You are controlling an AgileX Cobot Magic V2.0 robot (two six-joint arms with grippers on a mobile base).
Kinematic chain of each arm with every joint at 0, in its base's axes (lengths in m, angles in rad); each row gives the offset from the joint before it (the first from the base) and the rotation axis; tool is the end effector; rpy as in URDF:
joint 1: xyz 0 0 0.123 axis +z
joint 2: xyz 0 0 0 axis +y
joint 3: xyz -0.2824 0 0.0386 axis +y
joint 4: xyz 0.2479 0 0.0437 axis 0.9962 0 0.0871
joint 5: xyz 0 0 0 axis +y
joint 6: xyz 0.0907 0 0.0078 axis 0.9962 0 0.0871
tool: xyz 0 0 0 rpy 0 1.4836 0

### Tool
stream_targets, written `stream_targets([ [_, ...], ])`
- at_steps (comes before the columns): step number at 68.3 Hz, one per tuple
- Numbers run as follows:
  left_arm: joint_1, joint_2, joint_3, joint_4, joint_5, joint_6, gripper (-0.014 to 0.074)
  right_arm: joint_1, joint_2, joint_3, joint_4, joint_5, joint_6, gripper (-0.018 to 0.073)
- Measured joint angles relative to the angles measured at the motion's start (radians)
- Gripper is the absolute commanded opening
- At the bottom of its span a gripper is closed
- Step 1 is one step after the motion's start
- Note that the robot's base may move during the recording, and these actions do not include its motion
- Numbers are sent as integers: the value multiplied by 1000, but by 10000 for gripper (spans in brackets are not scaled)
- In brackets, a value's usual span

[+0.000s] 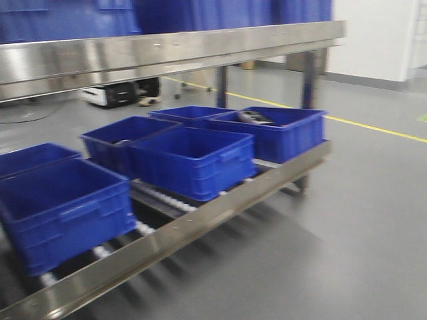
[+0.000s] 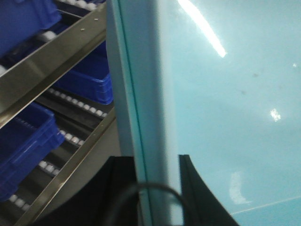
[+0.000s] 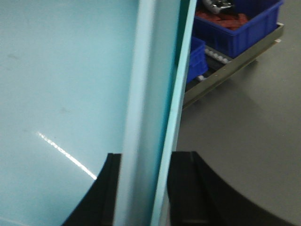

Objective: Move two blue bins to right shelf middle
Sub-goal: 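Turn the base toward the shelf with the red bag in a blue bin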

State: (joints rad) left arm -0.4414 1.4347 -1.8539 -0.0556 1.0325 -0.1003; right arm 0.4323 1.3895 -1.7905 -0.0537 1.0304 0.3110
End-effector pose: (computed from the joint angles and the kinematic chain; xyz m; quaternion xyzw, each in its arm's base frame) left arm 0.2578 -0.1266 0.5031 0.1466 0.8538 -0.1602 0.4731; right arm 0.2524 0.1119 0.4977 -0.0535 0.8687 0.1536 0.4679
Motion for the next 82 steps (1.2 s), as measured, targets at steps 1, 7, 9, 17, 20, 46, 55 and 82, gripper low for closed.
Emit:
stream_targets([
  [1, 0, 0, 0, 0, 0, 0, -111, 0, 0, 0, 0, 0, 0, -154],
  [7, 0, 0, 0, 0, 0, 0, -111, 0, 0, 0, 0, 0, 0, -154],
  [9, 0, 0, 0, 0, 0, 0, -111, 0, 0, 0, 0, 0, 0, -154],
  [17, 0, 0, 0, 0, 0, 0, -111, 0, 0, 0, 0, 0, 0, -154],
  [20, 0, 0, 0, 0, 0, 0, -111, 0, 0, 0, 0, 0, 0, -154],
  [46, 0, 0, 0, 1, 0, 0, -111, 0, 0, 0, 0, 0, 0, -154],
  [55, 0, 0, 0, 1, 0, 0, -111, 0, 0, 0, 0, 0, 0, -154],
  [82, 0, 0, 0, 2, 0, 0, -111, 0, 0, 0, 0, -2, 0, -154],
])
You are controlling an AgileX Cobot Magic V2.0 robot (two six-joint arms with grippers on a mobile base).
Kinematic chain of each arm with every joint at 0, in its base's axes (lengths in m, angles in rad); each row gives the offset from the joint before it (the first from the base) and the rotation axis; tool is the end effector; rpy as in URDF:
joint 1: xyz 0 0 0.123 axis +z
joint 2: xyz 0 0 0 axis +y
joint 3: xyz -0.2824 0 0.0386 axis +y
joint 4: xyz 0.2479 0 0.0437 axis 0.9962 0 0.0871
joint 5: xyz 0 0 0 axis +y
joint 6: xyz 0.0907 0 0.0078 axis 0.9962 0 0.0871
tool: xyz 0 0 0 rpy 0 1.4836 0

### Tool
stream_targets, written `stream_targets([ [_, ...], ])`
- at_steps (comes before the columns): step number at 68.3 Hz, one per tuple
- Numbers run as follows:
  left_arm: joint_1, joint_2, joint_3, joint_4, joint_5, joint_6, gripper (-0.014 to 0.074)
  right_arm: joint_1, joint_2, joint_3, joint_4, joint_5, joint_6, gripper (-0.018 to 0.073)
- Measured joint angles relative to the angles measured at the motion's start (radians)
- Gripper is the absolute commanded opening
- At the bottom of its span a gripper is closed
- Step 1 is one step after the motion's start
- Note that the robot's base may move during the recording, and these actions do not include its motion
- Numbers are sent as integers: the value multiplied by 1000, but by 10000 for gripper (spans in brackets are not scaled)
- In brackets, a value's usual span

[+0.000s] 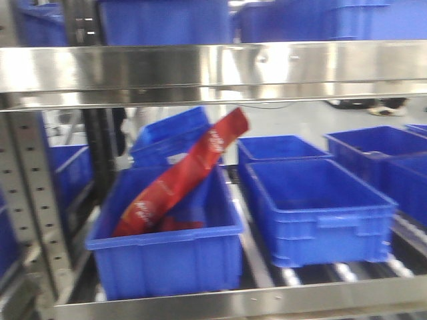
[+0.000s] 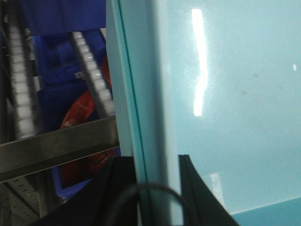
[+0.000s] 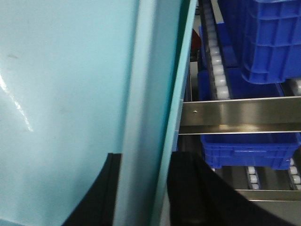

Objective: Move two blue bins to right shelf middle
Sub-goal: 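Turn the base toward the shelf with the red bag in a blue bin, then drive the base up to the shelf, holding the teal bin above the upper shelf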

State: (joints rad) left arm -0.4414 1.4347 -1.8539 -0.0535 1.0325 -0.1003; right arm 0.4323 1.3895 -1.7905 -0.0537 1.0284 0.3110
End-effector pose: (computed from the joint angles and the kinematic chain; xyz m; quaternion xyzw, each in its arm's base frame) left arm 0.2579 -0.1265 0.5031 0.1466 0.8538 -0.1592 0.4734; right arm 0.2525 0.1119 0.4979 -0.0534 0.8682 0.1539 0.4687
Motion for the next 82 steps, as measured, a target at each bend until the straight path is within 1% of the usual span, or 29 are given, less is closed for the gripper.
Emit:
stream_targets([
  [82, 0, 0, 0, 0, 0, 0, -111, 0, 0, 0, 0, 0, 0, -154],
])
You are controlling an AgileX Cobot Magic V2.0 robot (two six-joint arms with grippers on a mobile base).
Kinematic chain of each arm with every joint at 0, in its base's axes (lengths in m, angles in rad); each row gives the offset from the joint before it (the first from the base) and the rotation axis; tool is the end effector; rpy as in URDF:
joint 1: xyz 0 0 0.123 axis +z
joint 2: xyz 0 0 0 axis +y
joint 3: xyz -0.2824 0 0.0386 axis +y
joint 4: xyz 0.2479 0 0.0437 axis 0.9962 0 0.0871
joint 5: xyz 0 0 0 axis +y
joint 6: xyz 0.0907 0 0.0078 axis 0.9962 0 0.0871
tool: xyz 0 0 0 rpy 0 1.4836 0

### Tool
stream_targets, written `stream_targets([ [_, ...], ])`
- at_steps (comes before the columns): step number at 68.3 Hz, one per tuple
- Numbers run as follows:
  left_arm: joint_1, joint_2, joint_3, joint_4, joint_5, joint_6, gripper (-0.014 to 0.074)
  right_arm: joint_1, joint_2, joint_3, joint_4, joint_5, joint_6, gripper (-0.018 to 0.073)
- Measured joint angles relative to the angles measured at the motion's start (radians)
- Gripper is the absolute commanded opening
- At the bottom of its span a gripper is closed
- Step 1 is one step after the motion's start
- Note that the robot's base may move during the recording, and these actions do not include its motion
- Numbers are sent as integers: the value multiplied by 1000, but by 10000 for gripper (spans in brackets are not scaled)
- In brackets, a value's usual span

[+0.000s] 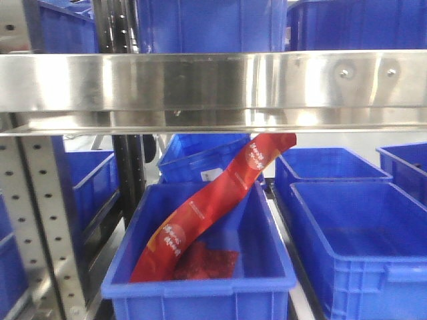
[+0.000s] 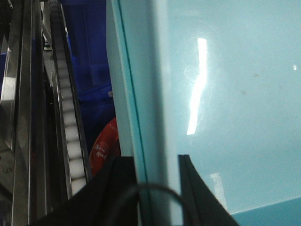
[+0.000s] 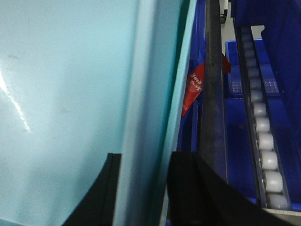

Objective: Move two blue bins to right shelf middle
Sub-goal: 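Drive the base up to the shelf, holding the teal bin above the upper shelf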

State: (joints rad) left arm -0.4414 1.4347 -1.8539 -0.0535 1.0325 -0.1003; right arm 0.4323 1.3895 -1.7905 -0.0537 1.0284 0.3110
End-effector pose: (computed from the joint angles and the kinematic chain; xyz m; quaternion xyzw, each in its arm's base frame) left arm 0.2579 -0.1265 0.5031 0.1466 0.8538 -0.1592 0.4734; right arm 0.2525 0.1119 0.4979 -0.0534 0.8682 0.1539 0.4687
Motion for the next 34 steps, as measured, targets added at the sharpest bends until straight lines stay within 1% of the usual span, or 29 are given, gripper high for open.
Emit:
stream_targets([
  [34, 0, 0, 0, 0, 0, 0, -111, 0, 0, 0, 0, 0, 0, -154],
])
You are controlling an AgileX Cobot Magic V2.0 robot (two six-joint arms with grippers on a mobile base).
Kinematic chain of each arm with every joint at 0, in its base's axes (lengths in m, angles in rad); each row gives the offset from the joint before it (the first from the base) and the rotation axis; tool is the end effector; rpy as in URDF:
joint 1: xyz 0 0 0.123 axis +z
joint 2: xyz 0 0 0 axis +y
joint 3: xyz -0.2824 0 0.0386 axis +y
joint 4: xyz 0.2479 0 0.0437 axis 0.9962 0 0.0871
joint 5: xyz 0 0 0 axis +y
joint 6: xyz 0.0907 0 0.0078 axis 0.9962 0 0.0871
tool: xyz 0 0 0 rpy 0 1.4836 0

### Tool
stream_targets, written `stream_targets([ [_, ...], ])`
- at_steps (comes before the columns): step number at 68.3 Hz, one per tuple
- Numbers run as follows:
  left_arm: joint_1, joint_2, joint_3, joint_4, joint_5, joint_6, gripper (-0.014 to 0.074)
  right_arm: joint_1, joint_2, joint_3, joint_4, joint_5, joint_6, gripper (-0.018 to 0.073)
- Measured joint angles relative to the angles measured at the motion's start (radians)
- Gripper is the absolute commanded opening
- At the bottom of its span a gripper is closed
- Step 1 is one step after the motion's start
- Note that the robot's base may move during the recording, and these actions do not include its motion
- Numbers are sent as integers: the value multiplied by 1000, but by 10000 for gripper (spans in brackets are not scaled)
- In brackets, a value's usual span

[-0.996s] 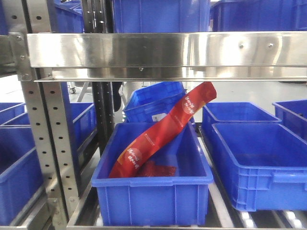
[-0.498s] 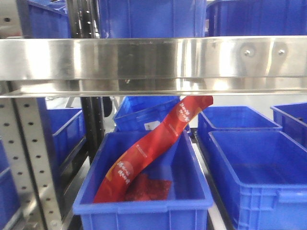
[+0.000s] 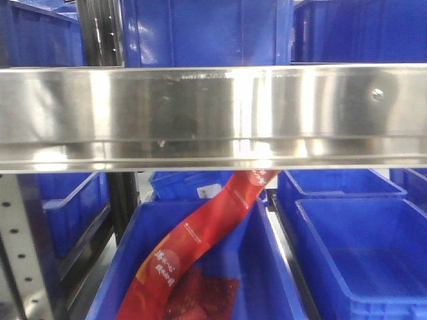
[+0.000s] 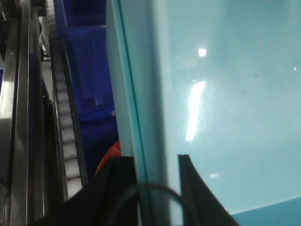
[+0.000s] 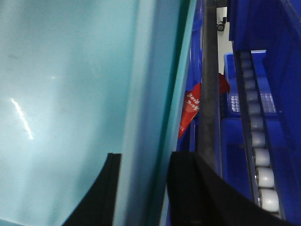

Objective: Move two blue bins to right shelf middle
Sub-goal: 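Drive the base up to the shelf, holding the teal bin above the upper shelf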

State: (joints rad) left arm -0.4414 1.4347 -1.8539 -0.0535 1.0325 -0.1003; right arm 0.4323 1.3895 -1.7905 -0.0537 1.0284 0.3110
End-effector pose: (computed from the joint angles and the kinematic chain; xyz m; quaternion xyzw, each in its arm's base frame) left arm 0.2579 -0.1265 0.5031 0.1466 0.8538 -0.1592 0.4734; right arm 0.2525 0.1119 0.4979 -0.0534 0.8682 0.1539 0.4687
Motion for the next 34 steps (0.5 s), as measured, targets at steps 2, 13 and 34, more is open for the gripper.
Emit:
stream_targets([
  [2, 0, 0, 0, 0, 0, 0, -111, 0, 0, 0, 0, 0, 0, -154],
  [13, 0, 0, 0, 0, 0, 0, -111, 0, 0, 0, 0, 0, 0, -154],
  [34, 0, 0, 0, 0, 0, 0, -111, 0, 0, 0, 0, 0, 0, -154],
])
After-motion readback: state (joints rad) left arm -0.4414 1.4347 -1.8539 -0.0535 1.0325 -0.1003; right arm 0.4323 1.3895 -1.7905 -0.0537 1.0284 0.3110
